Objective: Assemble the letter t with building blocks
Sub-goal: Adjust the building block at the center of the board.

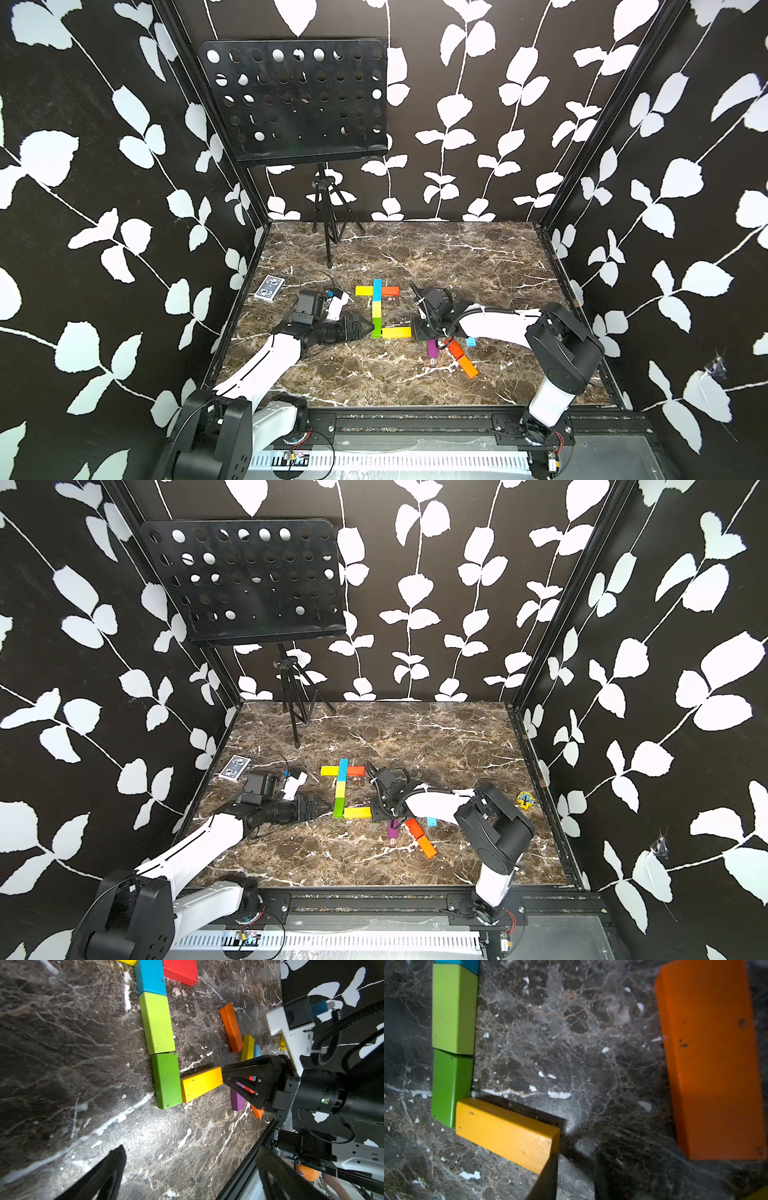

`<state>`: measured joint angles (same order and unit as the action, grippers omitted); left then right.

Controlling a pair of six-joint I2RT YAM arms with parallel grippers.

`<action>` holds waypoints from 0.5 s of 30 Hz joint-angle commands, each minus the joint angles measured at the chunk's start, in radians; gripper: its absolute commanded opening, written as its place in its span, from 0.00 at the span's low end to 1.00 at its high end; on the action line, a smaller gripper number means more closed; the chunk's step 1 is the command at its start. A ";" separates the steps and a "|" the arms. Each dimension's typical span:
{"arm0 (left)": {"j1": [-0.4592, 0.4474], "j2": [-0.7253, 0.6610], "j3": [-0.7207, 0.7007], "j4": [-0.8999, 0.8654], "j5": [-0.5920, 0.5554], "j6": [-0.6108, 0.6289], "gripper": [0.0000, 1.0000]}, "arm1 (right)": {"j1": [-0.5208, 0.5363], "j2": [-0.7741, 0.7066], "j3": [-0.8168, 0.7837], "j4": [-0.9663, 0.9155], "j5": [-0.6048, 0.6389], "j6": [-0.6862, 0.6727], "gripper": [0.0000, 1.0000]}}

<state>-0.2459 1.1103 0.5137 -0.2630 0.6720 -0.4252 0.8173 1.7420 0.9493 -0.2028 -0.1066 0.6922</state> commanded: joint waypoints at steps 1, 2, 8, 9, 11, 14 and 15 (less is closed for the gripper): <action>0.004 -0.014 -0.016 -0.013 -0.003 0.019 0.99 | 0.009 0.011 0.001 -0.021 0.012 0.014 0.32; 0.006 -0.013 -0.016 -0.011 -0.003 0.019 0.99 | 0.010 0.011 0.002 -0.024 0.015 0.016 0.32; 0.006 -0.009 -0.017 -0.010 0.001 0.020 0.99 | 0.011 0.008 -0.001 -0.021 0.013 0.019 0.33; 0.005 -0.009 -0.016 -0.009 0.000 0.022 0.99 | 0.011 0.009 -0.001 -0.021 0.015 0.018 0.33; 0.006 -0.008 -0.017 -0.009 0.000 0.020 0.99 | 0.013 0.008 -0.001 -0.022 0.013 0.019 0.33; 0.005 -0.007 -0.017 -0.010 0.001 0.021 0.99 | 0.013 0.008 -0.001 -0.021 0.010 0.019 0.33; 0.004 -0.007 -0.017 -0.009 0.003 0.021 0.99 | 0.012 0.005 -0.002 -0.021 0.011 0.019 0.33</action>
<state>-0.2459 1.1103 0.5129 -0.2630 0.6716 -0.4213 0.8215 1.7420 0.9493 -0.2001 -0.1070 0.6971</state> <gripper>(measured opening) 0.989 0.328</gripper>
